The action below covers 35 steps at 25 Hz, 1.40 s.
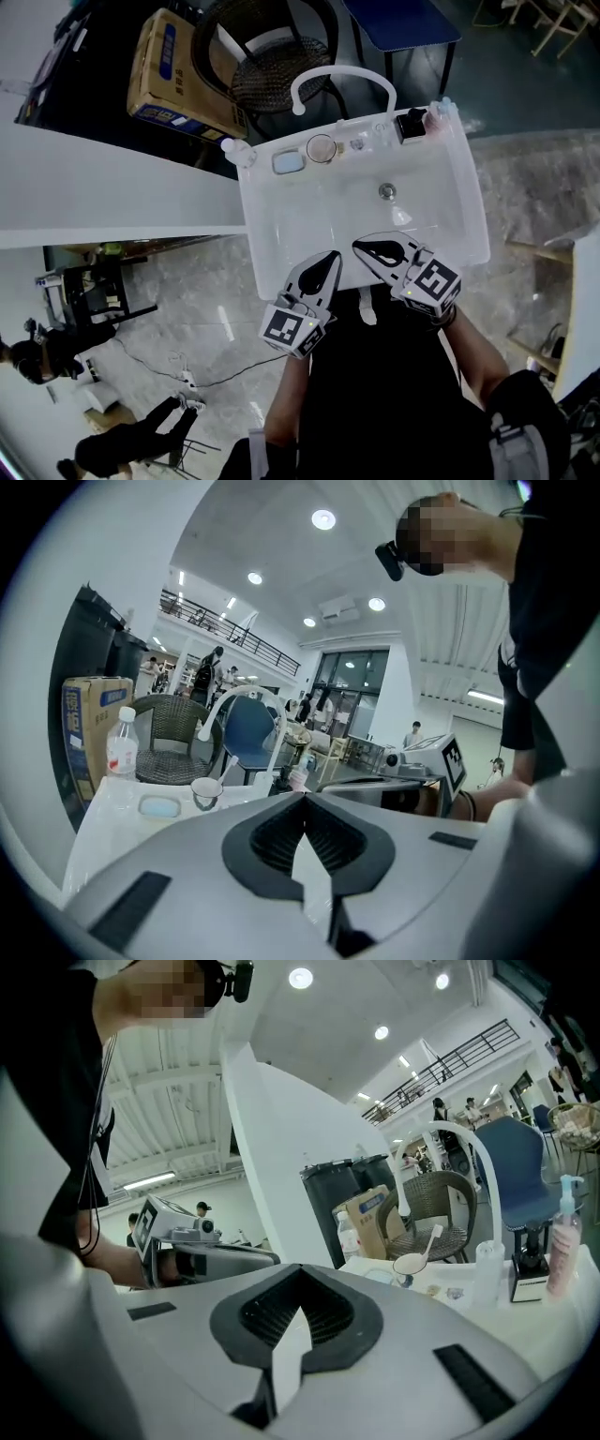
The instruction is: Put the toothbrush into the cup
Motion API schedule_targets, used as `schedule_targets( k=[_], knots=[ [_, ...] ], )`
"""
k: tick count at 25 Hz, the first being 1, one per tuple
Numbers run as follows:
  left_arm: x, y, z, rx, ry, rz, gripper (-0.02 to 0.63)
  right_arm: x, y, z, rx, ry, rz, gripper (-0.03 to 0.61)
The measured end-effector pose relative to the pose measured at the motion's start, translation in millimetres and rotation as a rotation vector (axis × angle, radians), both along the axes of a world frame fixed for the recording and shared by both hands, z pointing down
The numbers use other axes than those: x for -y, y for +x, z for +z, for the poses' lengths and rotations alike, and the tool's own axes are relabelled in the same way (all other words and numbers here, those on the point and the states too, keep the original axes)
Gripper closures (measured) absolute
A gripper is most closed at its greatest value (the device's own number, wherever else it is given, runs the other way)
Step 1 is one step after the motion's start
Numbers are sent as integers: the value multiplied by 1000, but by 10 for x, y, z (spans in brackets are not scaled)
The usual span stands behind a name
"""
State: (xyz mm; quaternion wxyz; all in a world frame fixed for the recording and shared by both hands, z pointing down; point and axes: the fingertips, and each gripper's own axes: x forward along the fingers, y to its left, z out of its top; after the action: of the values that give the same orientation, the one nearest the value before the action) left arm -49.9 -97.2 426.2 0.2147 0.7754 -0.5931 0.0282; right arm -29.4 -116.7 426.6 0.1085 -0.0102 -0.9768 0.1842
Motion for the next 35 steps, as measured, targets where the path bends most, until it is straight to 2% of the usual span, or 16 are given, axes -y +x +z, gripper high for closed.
schedule_targets(
  k=[2, 6, 11, 15, 19, 23, 25, 31, 35],
  knots=[
    [-47, 31, 33, 20, -7, -25, 606, -77, 32, 9, -11, -7, -26, 566],
    [-188, 101, 26, 41, -13, -13, 606, -229, 109, -31, -2, 8, -42, 566],
    [-407, 181, -40, 28, -8, 28, 606, -440, 159, -91, -11, 13, -11, 566],
    [-698, 191, -47, 35, 5, 18, 606, -729, 149, -86, -17, 13, 19, 566],
    [-1080, 255, -128, 62, 44, 14, 606, -1133, 160, -68, -22, 12, 25, 566],
    [-1571, 207, -292, 1, 143, 1, 606, -1433, 142, -131, -24, 22, 69, 566],
    [-1840, 188, -299, 3, 171, 9, 606, -1597, 163, -140, -21, 33, 69, 566],
    [-2655, 194, -244, -20, 145, -2, 606, -2255, 293, -241, -43, 70, 80, 566],
    [-3019, 237, -244, 10, 137, 35, 606, -2644, 333, -301, -34, 60, 104, 566]
  ],
)
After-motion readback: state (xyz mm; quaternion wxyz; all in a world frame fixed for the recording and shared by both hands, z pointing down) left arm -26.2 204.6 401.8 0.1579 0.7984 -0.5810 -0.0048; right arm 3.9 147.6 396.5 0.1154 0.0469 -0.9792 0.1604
